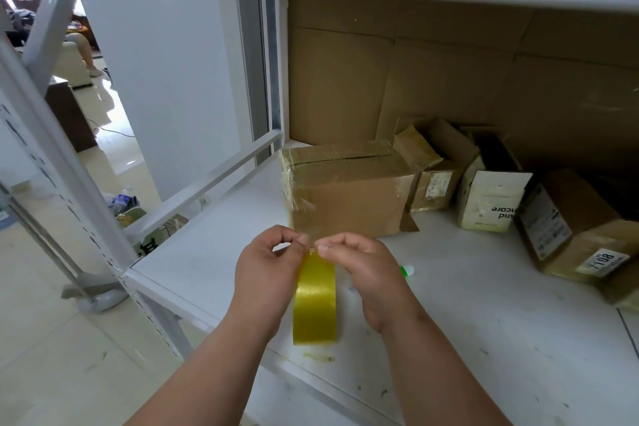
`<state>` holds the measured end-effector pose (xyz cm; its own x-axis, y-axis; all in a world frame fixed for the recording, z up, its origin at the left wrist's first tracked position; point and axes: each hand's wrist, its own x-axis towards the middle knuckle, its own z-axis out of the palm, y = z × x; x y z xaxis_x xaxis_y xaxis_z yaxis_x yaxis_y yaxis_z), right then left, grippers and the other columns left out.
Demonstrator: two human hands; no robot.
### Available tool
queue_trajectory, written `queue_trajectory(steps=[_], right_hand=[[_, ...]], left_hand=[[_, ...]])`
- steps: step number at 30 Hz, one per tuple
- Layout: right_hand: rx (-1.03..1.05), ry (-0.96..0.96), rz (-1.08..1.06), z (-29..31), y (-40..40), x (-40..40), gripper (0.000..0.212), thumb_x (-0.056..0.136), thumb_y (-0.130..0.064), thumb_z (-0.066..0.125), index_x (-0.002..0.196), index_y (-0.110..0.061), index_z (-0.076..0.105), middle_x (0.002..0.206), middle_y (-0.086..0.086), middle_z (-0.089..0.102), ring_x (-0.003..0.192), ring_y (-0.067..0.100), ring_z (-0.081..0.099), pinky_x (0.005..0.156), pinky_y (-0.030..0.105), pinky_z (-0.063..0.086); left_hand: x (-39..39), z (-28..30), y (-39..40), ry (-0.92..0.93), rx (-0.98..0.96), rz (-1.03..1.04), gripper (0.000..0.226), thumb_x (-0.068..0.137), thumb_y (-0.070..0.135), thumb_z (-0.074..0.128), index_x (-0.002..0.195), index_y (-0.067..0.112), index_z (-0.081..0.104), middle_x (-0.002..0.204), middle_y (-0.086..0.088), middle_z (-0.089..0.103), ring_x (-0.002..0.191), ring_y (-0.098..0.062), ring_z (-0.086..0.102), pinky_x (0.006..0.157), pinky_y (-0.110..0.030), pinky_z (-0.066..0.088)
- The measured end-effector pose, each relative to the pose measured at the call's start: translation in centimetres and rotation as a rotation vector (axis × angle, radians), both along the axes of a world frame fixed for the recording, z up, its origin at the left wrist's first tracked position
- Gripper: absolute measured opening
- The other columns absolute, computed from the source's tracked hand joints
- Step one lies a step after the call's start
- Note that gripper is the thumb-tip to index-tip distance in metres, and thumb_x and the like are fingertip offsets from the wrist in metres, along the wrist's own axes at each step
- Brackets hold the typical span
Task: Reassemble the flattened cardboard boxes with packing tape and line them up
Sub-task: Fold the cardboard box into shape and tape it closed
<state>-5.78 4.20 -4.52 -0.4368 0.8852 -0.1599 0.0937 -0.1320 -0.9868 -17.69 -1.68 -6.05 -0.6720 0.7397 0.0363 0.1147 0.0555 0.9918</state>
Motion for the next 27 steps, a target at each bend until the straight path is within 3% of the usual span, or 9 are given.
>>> queue_trajectory(steps=[4, 10, 13, 15, 17, 20, 22, 27], right_hand=[[0.015, -0.091, -0.072, -0.2, -0.1, -0.5, 0.014, 0.085, -0.014, 0.069, 0.074, -0.021, 0.072, 0.074, -0.007, 0.071, 0.078, 0.010, 0.064, 0.074, 0.026, 0.049], [0.187, -0.207, -0.116, 0.4, 0.3, -0.6, 0.015, 0.092, -0.023, 0.064, 0.079, -0.022, 0.069, 0.086, -0.009, 0.071, 0.086, 0.011, 0.065, 0.081, 0.030, 0.051], [0.243, -0.217, -0.066, 1.1, 0.5, -0.3, 0.016, 0.097, -0.023, 0.059, 0.082, -0.021, 0.066, 0.101, -0.018, 0.069, 0.093, 0.002, 0.062, 0.084, 0.023, 0.049], [0.242, -0.197, -0.067, 1.3, 0.7, 0.2, 0.017, 0.098, -0.021, 0.056, 0.082, -0.020, 0.064, 0.106, -0.023, 0.067, 0.095, -0.001, 0.060, 0.089, 0.027, 0.050], [0.228, -0.179, -0.085, 1.4, 1.0, 0.5, 0.018, 0.098, -0.021, 0.056, 0.082, -0.021, 0.064, 0.106, -0.022, 0.067, 0.096, 0.001, 0.061, 0.092, 0.031, 0.052], [0.203, -0.158, -0.090, 1.5, 1.4, 0.7, 0.018, 0.098, -0.022, 0.057, 0.083, -0.022, 0.065, 0.105, -0.021, 0.069, 0.096, 0.002, 0.062, 0.093, 0.033, 0.053], [0.179, -0.143, -0.068, 1.6, 1.6, 0.7, 0.017, 0.098, -0.022, 0.057, 0.084, -0.021, 0.065, 0.104, -0.022, 0.069, 0.095, 0.002, 0.062, 0.091, 0.030, 0.053], [0.174, -0.143, -0.078, 1.4, 2.5, 1.0, 0.016, 0.098, -0.023, 0.058, 0.085, -0.023, 0.066, 0.106, -0.021, 0.068, 0.098, 0.002, 0.062, 0.085, 0.024, 0.051]], left_hand=[[0.4, -0.1, 0.1, 0.043, -0.003, 0.018, 0.013, 0.090, 0.023, 0.070, 0.078, 0.021, 0.070, 0.081, 0.003, 0.070, 0.076, -0.016, 0.067, 0.069, -0.034, 0.052], [0.0, 0.5, 0.4, 0.199, 0.003, 0.026, 0.014, 0.090, 0.032, 0.069, 0.077, 0.032, 0.072, 0.090, 0.012, 0.070, 0.088, -0.011, 0.067, 0.080, -0.029, 0.053], [-1.2, 1.3, 0.6, 0.152, 0.100, 0.057, 0.023, 0.095, 0.034, 0.062, 0.108, 0.052, 0.064, 0.100, 0.021, 0.067, 0.084, -0.009, 0.072, 0.086, -0.038, 0.057], [-2.6, 2.0, 1.1, 0.296, 0.094, 0.112, 0.042, 0.096, 0.036, 0.059, 0.135, 0.048, 0.050, 0.110, 0.015, 0.061, 0.083, -0.006, 0.069, 0.083, -0.030, 0.054], [-3.7, 3.2, 2.1, 0.489, 0.025, 0.110, 0.055, 0.095, 0.040, 0.060, 0.146, 0.042, 0.041, 0.120, 0.009, 0.049, 0.091, -0.005, 0.061, 0.080, -0.022, 0.044], [-4.6, 4.1, 4.1, 0.666, -0.107, 0.005, 0.065, 0.091, 0.052, 0.061, 0.149, 0.046, 0.034, 0.126, 0.003, 0.041, 0.104, -0.015, 0.058, 0.088, -0.032, 0.049], [-5.2, 3.6, 5.2, 0.748, -0.209, -0.080, 0.063, 0.089, 0.054, 0.063, 0.147, 0.045, 0.039, 0.127, 0.000, 0.043, 0.108, -0.020, 0.058, 0.092, -0.039, 0.051], [-6.6, 2.1, 5.9, 0.828, -0.202, -0.207, 0.056, 0.090, 0.041, 0.067, 0.142, 0.034, 0.051, 0.110, 0.007, 0.048, 0.091, -0.010, 0.056, 0.081, -0.024, 0.041]])
